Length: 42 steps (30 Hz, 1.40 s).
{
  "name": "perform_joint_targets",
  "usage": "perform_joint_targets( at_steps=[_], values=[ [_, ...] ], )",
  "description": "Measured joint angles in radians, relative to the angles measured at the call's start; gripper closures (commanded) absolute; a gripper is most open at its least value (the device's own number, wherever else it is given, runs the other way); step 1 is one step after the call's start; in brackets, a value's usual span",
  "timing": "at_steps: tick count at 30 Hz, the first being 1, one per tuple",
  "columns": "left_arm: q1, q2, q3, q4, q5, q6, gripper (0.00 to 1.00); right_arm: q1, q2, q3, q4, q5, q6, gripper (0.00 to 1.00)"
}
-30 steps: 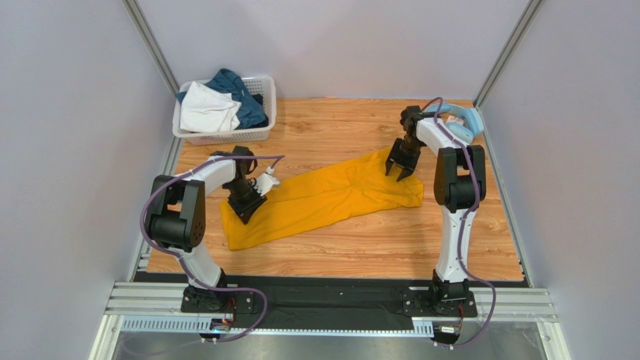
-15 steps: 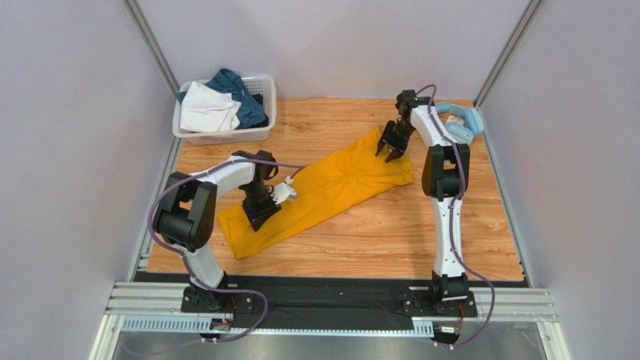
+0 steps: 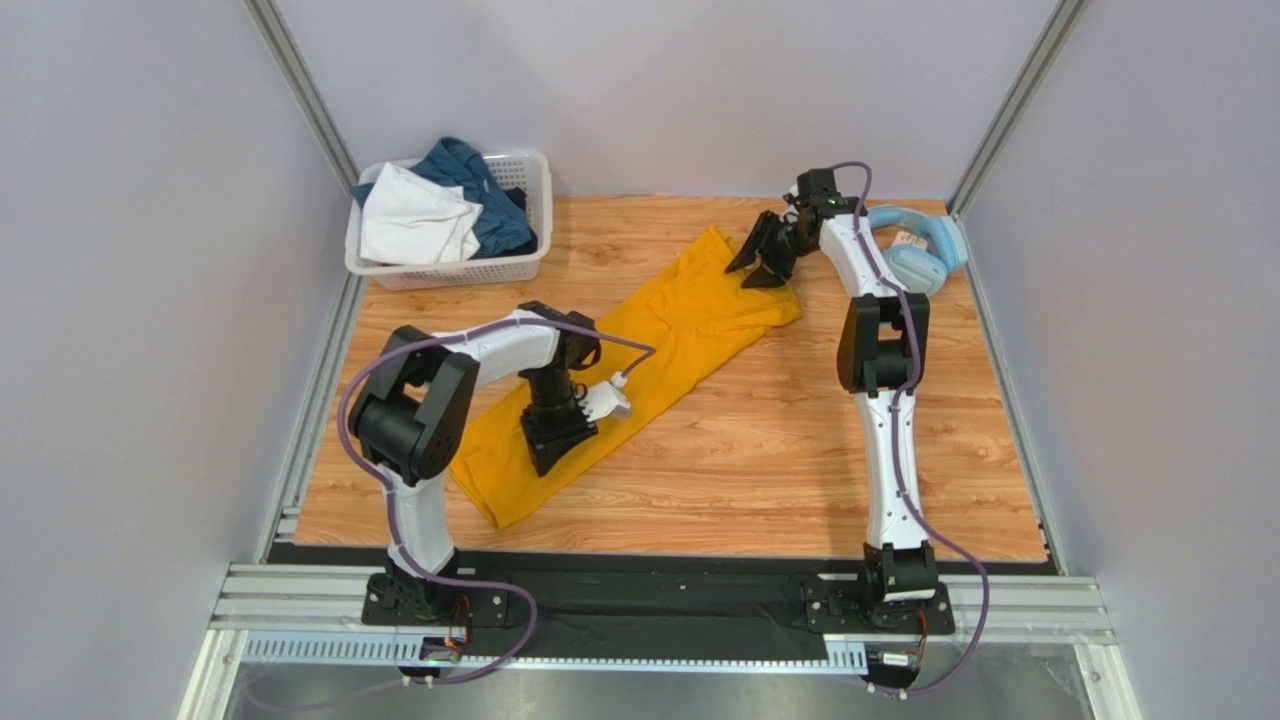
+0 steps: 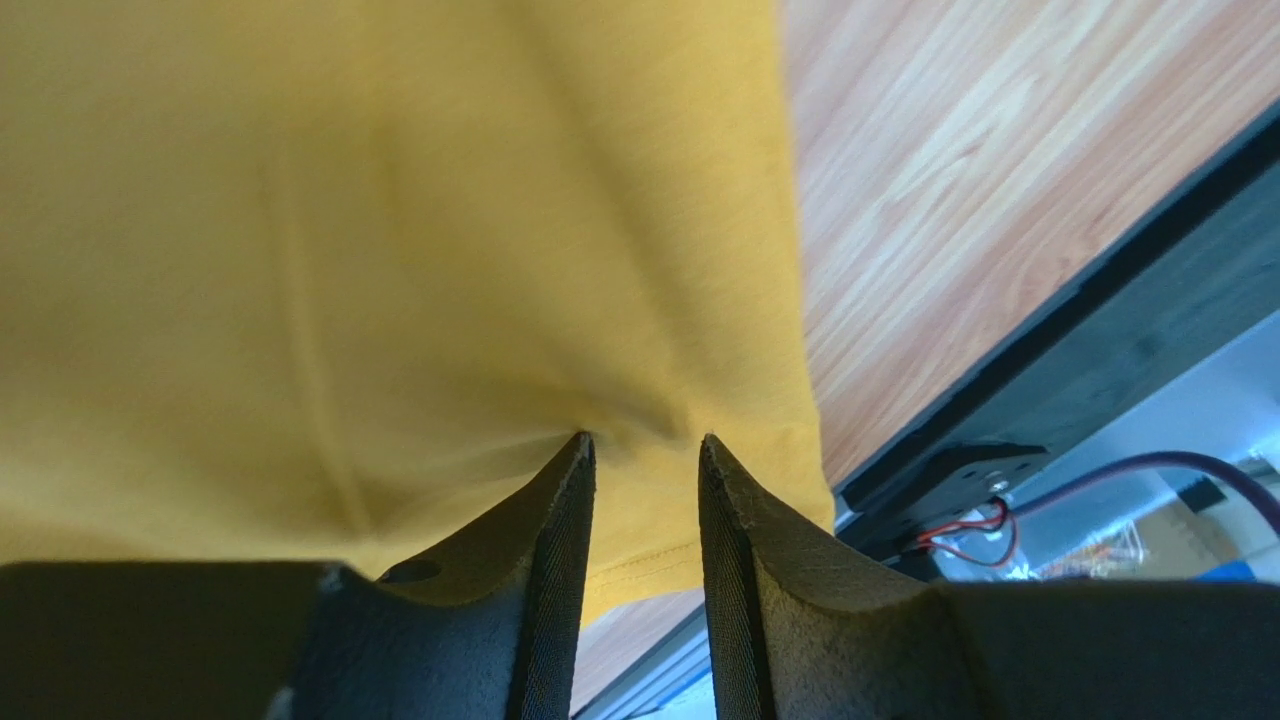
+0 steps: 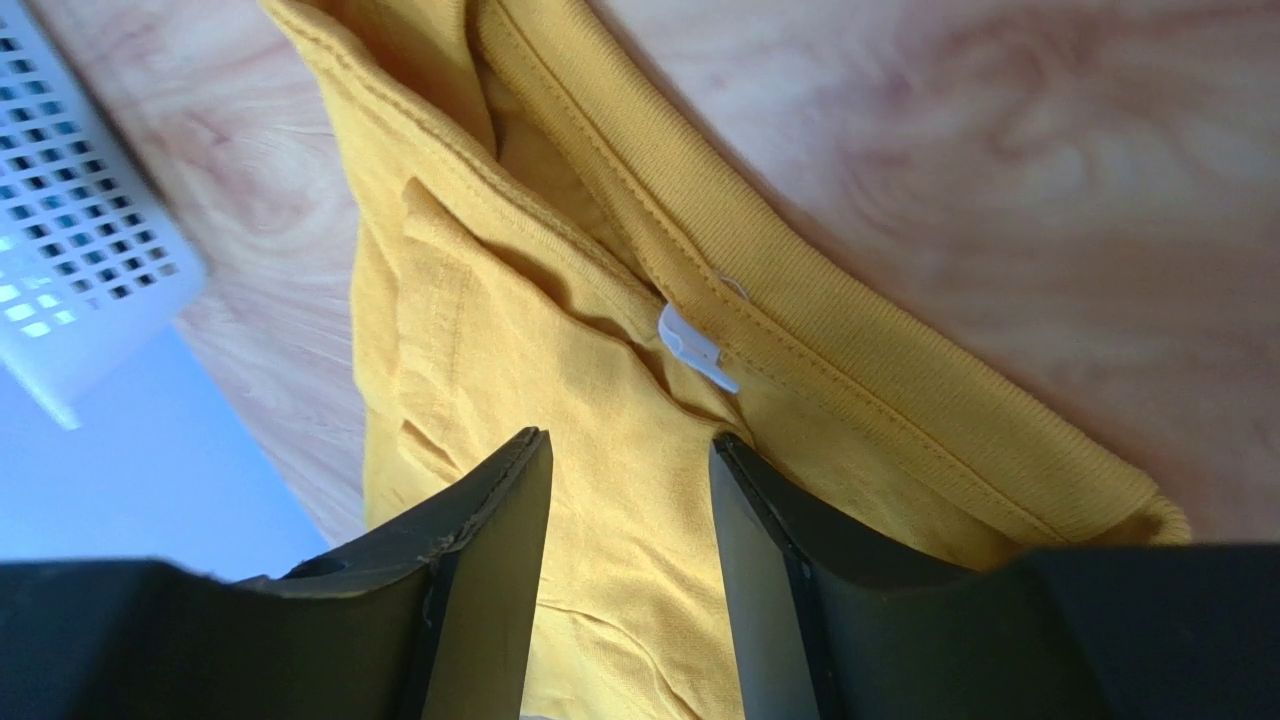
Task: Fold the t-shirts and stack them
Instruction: Fold the tshirt
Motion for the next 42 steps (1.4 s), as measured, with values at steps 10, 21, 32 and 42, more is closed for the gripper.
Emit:
perform_joint_targets(
  at_steps=[10, 21, 32, 42],
  values=[
    [-0.169, 0.127, 0.124, -0.068, 0.114, -0.021, 0.62, -0.023, 0.052, 0.020, 0.211, -0.133, 0.089, 0.45],
    [-0.266, 0.245, 0.311, -0.134, 0.284, -0.041, 0.61, -0.023, 0.055, 0.020, 0.321, -0.201, 0.161, 0.47],
    [-0.327, 0.273, 0.709, -0.172, 0.408, -0.063, 0.61, -0.008, -0.057, -0.079, 0.253, -0.135, 0.122, 0.36],
    [-0.001, 0.024, 0.420, -0.101, 0.256, -0.070, 0.62, 0.036, -0.541, -0.526, 0.136, 0.127, -0.016, 0.34]
  ],
)
